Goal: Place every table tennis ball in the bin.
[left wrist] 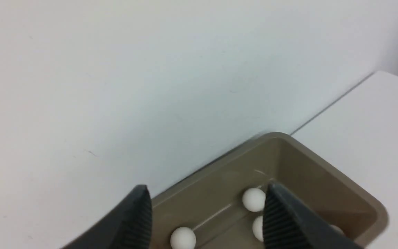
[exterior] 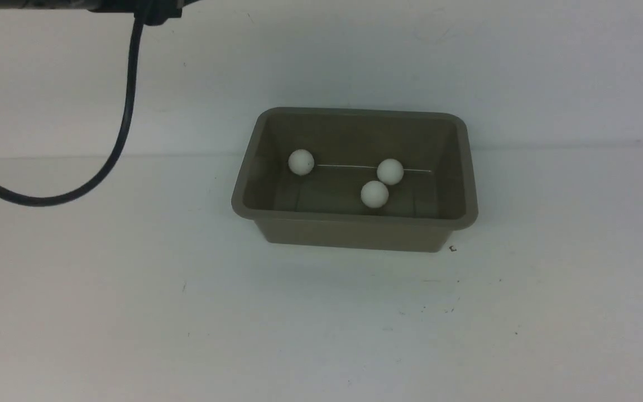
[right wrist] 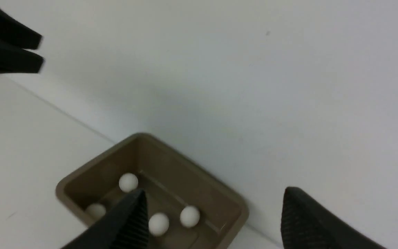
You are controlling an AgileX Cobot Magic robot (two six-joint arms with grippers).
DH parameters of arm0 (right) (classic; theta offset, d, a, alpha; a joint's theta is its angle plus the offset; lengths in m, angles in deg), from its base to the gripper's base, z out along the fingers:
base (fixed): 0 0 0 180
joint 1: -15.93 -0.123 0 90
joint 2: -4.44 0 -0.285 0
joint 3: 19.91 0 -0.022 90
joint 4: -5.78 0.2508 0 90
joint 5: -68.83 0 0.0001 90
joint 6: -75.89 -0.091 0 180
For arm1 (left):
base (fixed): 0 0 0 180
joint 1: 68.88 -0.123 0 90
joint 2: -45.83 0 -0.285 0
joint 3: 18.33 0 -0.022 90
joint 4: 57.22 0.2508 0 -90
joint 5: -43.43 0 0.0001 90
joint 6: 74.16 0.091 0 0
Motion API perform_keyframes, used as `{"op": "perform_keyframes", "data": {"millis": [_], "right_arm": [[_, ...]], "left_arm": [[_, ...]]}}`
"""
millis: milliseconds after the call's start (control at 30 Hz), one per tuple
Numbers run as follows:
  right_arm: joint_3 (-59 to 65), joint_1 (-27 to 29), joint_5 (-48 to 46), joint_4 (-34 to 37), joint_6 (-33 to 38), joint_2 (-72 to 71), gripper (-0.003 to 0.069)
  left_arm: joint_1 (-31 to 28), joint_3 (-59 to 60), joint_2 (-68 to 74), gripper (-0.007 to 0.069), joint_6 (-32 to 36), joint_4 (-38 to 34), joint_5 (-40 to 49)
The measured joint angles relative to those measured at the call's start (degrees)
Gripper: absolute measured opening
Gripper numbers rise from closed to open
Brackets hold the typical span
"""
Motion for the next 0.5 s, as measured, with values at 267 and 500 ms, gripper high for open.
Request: {"op": "perform_keyframes", "data": {"millis": [267,500], "right_arm": [[2.9,0.0,-5.9,-1.3,0.0,-11.6,0.0472],[24.1,0.0,2.3,-1.3,0.9,-22.4,0.0472]], "left_arm": [[0.0,0.0,0.3,0.0394,0.0,0.2,2.3],[0.0,0.0,0.3,0.0394,0.0,0.2,2.3]]}}
